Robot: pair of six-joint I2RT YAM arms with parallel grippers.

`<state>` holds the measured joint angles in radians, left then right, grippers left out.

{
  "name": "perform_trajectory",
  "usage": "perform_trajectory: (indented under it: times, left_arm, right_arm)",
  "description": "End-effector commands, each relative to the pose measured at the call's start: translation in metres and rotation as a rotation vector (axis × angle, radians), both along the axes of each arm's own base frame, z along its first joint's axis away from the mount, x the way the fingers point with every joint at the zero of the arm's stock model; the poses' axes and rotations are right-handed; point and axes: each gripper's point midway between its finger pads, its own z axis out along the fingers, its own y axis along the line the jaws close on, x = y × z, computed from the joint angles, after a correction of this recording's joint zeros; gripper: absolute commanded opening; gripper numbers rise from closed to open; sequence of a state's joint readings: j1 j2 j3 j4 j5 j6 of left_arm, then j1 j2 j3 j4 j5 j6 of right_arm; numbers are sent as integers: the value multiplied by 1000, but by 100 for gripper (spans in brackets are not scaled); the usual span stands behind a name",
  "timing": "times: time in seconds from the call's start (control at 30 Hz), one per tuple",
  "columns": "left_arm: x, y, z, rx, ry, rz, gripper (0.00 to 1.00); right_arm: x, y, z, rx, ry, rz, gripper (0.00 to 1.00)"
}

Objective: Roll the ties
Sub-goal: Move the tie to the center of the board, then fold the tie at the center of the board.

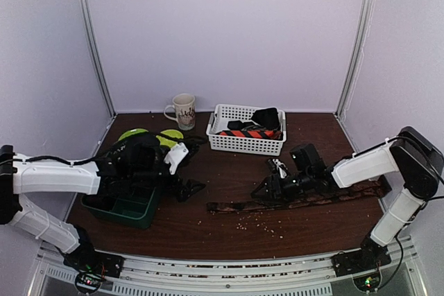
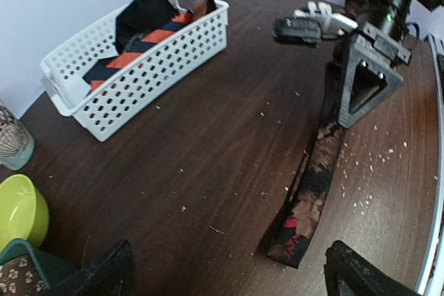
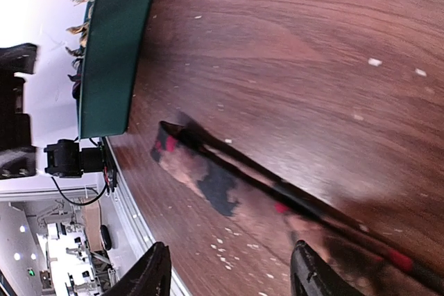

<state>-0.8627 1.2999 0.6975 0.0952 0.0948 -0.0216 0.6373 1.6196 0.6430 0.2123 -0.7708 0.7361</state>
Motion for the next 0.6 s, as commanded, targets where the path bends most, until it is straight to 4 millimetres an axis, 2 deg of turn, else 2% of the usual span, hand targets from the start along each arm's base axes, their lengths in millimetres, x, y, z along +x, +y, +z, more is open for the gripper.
perform_trajectory:
  times: [0.0, 0.1, 0.33, 0.47, 0.57]
  left_arm:
    - [-20, -10, -29, 86, 61, -162, 94]
    - [-26, -14, -48, 103, 84, -213, 91]
    - [-30, -29, -97, 191, 174, -319, 76]
    - [-33, -38, -113, 193, 213, -362, 69]
    - [-35, -40, -122, 202, 221, -385, 65]
  right_arm:
    - [1, 12, 18, 6, -29, 7, 59]
    - [3, 12, 24, 7, -39, 3, 58]
    - [4, 12, 9, -46, -29, 11, 53]
    - [3, 16, -3, -90, -27, 32, 47]
    - [3, 20, -7, -109, -26, 44, 38]
